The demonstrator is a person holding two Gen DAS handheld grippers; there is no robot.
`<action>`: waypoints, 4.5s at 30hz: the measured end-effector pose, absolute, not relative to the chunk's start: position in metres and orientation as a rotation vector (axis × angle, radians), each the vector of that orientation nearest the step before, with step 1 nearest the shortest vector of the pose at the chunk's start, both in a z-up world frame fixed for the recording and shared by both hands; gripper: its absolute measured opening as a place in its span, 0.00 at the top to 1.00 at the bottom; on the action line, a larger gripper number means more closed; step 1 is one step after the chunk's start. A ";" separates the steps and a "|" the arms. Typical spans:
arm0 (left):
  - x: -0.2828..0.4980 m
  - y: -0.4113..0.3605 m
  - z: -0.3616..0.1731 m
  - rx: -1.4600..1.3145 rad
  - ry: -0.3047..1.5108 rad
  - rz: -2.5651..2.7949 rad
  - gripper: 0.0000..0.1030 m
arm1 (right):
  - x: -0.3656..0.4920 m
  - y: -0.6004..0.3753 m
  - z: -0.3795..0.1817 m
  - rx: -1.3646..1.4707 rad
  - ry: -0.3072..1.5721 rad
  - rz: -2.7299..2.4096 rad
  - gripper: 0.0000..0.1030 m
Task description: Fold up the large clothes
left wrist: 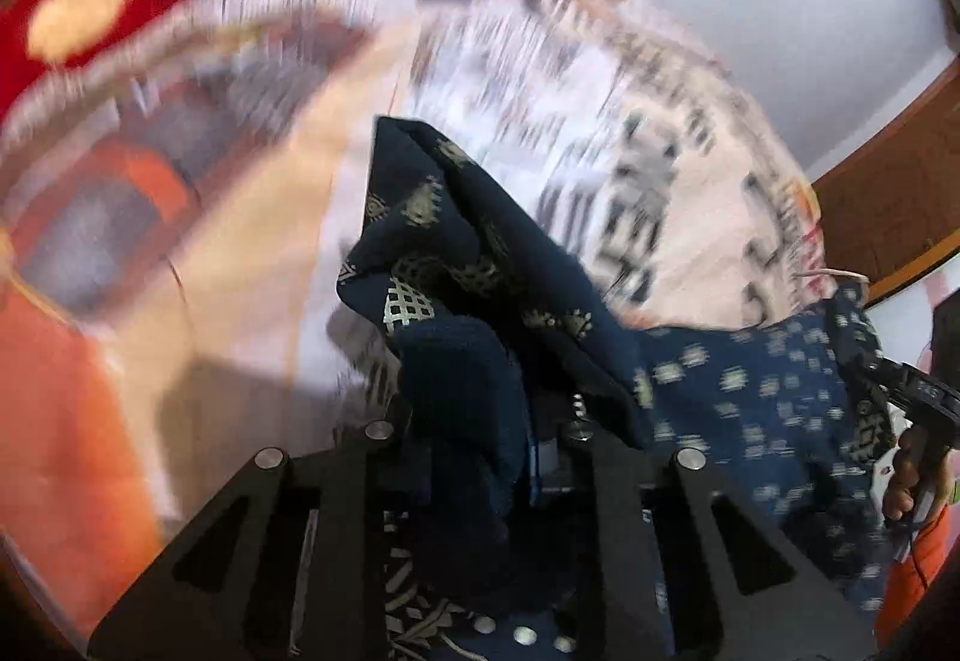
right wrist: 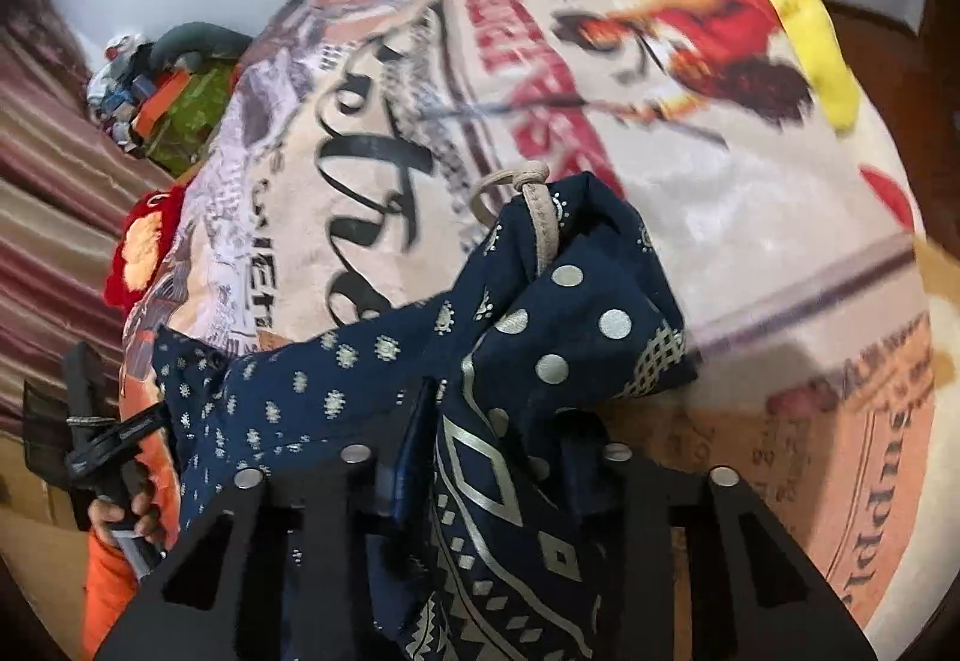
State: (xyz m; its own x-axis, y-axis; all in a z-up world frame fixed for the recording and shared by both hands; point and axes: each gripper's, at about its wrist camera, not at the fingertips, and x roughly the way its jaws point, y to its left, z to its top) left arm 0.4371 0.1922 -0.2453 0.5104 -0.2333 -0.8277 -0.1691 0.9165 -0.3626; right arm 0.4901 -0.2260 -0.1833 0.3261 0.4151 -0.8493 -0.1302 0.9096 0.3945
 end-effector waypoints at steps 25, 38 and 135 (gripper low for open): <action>0.451 0.274 -0.204 -0.378 0.973 0.236 0.53 | 0.558 -0.212 -0.142 0.246 1.075 0.208 0.20; 0.320 0.219 -0.115 -0.195 0.849 0.094 0.42 | 0.420 -0.204 -0.071 0.051 1.028 0.351 0.18; 0.432 0.172 -0.219 -0.032 1.053 0.033 0.25 | 0.462 -0.133 -0.141 -0.157 1.014 0.523 0.86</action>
